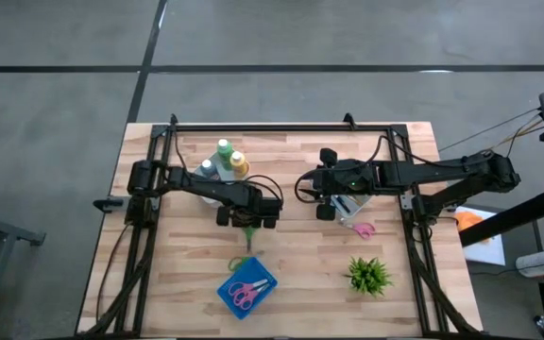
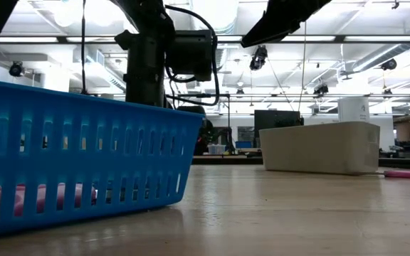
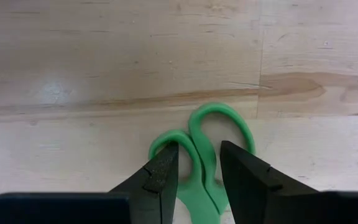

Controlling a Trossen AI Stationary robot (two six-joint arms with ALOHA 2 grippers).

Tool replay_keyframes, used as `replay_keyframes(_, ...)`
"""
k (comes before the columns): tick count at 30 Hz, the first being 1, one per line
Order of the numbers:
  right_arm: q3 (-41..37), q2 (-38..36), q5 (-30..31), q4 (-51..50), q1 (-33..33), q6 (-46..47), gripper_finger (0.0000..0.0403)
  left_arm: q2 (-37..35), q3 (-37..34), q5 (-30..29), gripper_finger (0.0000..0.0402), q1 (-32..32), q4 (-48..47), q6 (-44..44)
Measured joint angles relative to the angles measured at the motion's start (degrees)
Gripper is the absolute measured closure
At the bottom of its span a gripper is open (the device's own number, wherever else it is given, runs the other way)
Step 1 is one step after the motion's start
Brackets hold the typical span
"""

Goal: Pick & Place Paint Supplies
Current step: Put the green scissors into the blue bin

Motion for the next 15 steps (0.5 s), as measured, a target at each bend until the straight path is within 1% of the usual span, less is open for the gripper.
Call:
replay_keyframes(5, 0.0, 0.0, 0.0, 0.0, 0.0, 0.0, 0.0260, 0.0, 0.0, -0.2, 0.0288, 0.0, 0.1, 0.1)
replay_keyframes(15, 0.0, 0.0, 0.0, 0.0, 0.0, 0.0, 0.0260, 0.0, 0.0, -0.2, 0.0344, 0.0, 0.4, 0.5)
